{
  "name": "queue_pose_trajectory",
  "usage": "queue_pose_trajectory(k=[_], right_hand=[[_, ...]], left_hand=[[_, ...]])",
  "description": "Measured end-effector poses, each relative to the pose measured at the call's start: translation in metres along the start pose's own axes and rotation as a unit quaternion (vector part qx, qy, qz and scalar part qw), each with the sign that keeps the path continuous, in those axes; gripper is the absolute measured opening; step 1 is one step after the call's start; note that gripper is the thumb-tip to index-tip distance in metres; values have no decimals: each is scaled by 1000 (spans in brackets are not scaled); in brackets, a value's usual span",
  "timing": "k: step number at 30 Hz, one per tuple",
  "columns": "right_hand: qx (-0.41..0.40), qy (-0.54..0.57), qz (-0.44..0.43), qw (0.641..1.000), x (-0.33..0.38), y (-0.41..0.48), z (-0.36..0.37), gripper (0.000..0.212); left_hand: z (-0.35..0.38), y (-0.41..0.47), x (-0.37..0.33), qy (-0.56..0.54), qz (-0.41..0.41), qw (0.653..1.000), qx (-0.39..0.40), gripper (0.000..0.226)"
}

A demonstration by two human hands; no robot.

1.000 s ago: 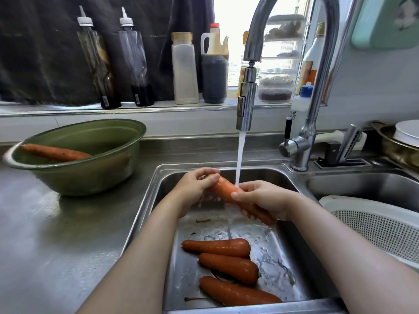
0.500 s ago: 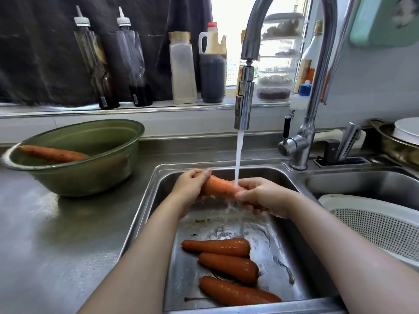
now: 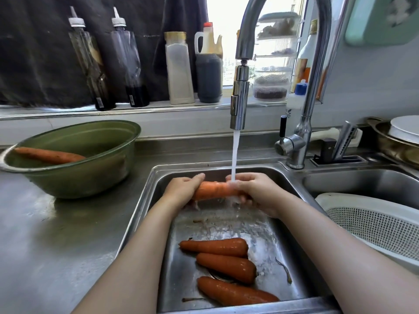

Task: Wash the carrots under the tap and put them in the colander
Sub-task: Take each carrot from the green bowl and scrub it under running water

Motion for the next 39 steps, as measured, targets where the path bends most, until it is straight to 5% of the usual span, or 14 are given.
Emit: queue_pose_trajectory(k=[2, 5, 9, 15, 18, 21, 24, 29, 35, 39], right_hand=[[3, 108, 14, 994, 1, 2, -1, 25], [-60, 212, 26, 975, 0, 9, -5, 25], [-119, 196, 33, 973, -8, 16, -15, 20], [-55, 152, 37, 986, -10, 14, -9, 19], [-39, 113, 8, 993, -10, 16, -3, 20], [-76, 71, -4, 995, -5, 14, 1, 24], [-120, 52, -1, 991, -2, 12, 1, 36], [-145, 83, -1, 986, -2, 12, -4, 34], [-73, 112, -14, 991, -2, 10, 1, 29], [-71, 130, -11, 989, -2, 11, -2, 24]], left_hand=[[0, -2, 0, 17, -42, 999, 23, 48], [13, -16, -4, -6, -87, 982, 166, 51], [42, -32, -10, -88, -105, 949, 284, 51], [51, -35, -13, -146, -93, 951, 256, 41], [46, -36, -16, -135, -77, 962, 223, 54], [43, -35, -16, -95, -41, 969, 225, 61], [39, -31, -13, -67, -2, 960, 273, 44], [39, -25, -9, -54, 23, 953, 297, 24], [41, -29, -15, -42, 53, 974, 217, 41], [36, -24, -13, -67, 27, 965, 250, 36]])
Point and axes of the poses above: each hand's wrist, its own y-axis towards the middle knuckle, its own z-axis out of the palm, x = y × z, the point moved 1 cm from there along y, towards the middle knuckle, and after that the axes turned 11 degrees about -y, right-handed, at the moved point
